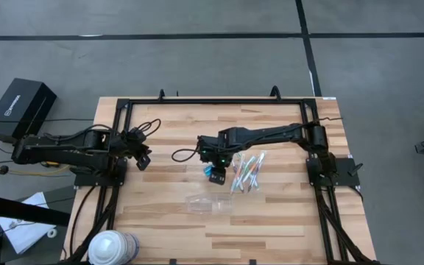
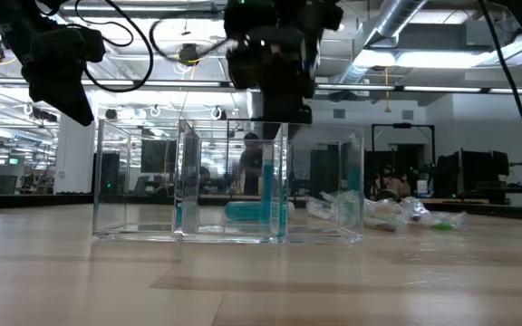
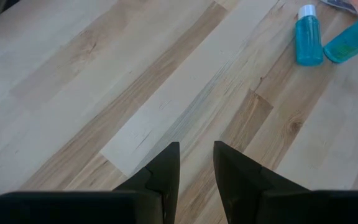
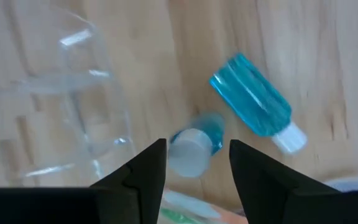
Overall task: Pick & Place toothbrushing station
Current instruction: Put the blue mouthwash into the transparent organizer
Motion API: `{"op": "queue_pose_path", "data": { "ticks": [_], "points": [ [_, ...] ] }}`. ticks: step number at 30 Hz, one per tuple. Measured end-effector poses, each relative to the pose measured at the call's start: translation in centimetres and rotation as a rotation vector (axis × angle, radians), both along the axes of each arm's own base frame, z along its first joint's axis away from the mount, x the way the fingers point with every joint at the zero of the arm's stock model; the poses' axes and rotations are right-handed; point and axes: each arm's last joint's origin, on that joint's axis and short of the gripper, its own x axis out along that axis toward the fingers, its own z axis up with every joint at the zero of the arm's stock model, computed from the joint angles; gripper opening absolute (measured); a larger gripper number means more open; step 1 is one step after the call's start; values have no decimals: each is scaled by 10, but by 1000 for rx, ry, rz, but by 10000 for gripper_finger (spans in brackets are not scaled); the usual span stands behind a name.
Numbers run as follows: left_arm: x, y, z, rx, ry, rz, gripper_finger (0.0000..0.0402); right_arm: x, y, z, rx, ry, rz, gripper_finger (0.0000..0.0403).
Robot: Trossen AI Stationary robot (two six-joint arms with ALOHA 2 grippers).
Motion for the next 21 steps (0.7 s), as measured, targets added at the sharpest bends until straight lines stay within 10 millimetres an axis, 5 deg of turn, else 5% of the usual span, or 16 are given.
{"op": "queue_pose_path", "data": {
  "ticks": [11,21],
  "points": [
    [0,0,0,1,0,1,92,-4,3,-13,8,22,8,170],
    [0,0,0,-7,-6,14,92,-3,-2,-13,6,14,1,133]
  ]
}}
